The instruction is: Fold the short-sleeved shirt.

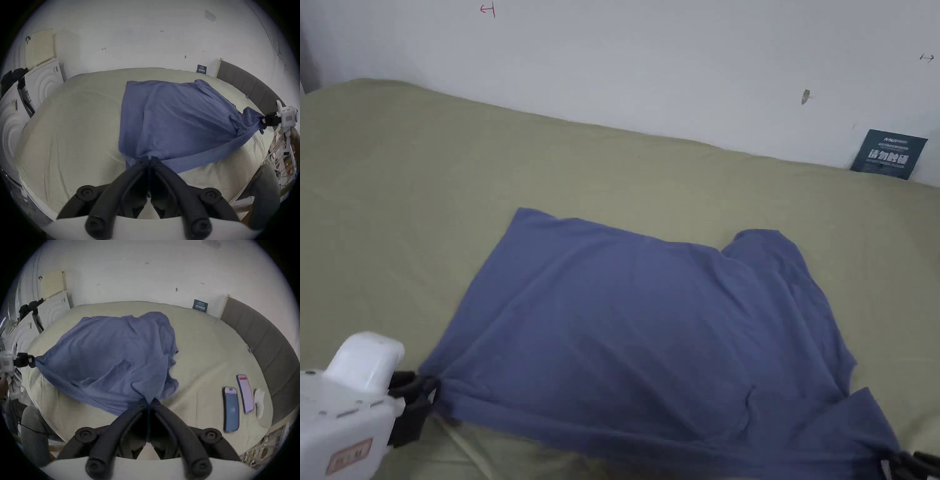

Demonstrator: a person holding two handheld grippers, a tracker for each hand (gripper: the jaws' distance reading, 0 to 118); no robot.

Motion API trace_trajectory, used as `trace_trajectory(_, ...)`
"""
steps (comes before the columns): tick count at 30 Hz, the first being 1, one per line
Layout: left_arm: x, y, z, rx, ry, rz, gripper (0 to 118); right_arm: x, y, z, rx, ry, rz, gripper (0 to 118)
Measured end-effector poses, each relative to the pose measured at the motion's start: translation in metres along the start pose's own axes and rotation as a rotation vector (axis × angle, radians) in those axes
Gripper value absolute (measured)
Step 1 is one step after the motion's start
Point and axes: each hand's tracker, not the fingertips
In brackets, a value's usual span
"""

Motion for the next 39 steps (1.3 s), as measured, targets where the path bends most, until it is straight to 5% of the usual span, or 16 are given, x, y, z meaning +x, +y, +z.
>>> trace_trajectory(3,-0.01,0.03,-0.016,-0.031,-0.007,-0.009,2,0.013,0.032,-0.018,-0.008,-0.002,0.021,2)
trace_trajectory(10,-0.022,0.111,-0.077,-0.109,-0.055,-0.039,7,0.035,0.101,-0.089,-0.112,0.041,-0.068,2)
trace_trajectory(13,-0.026,0.128,-0.109,-0.12,0.002,-0.019,25,0.034,0.113,-0.119,-0.111,0.0,-0.093,2)
trace_trajectory(16,-0.037,0.127,-0.13,-0.075,0.062,0.062,74,0.039,0.11,-0.145,-0.086,-0.003,-0.153,4)
trace_trajectory(19,-0.042,0.115,-0.132,-0.051,-0.006,0.211,76,0.043,0.097,-0.158,-0.048,0.045,-0.232,19)
trace_trajectory(21,-0.049,0.109,-0.127,-0.02,0.032,0.222,76,0.041,0.088,-0.15,-0.006,0.081,-0.256,66)
trace_trajectory(22,-0.047,0.105,-0.112,0.034,0.037,0.203,76,0.038,0.084,-0.139,0.052,0.092,-0.247,81)
trace_trajectory(27,-0.016,0.063,-0.02,0.333,0.129,0.194,75,0.005,0.042,-0.033,0.554,0.045,-0.124,80)
trace_trajectory(29,0.0,0.041,0.005,0.372,0.19,0.198,72,-0.007,0.019,0.0,0.631,0.045,-0.114,78)
trace_trajectory(31,0.016,0.015,0.024,0.389,0.264,0.205,53,-0.02,-0.003,0.024,0.627,0.029,-0.105,58)
trace_trajectory(32,0.012,0.006,0.023,0.382,0.283,0.215,17,-0.026,-0.011,0.029,0.619,0.003,-0.098,24)
trace_trajectory(33,0.016,-0.004,0.025,0.393,0.307,0.243,0,-0.031,-0.018,0.032,0.599,-0.045,-0.082,0)
trace_trajectory(39,0.017,-0.033,0.022,0.343,0.195,0.28,0,-0.038,-0.043,0.033,0.5,-0.053,-0.097,0)
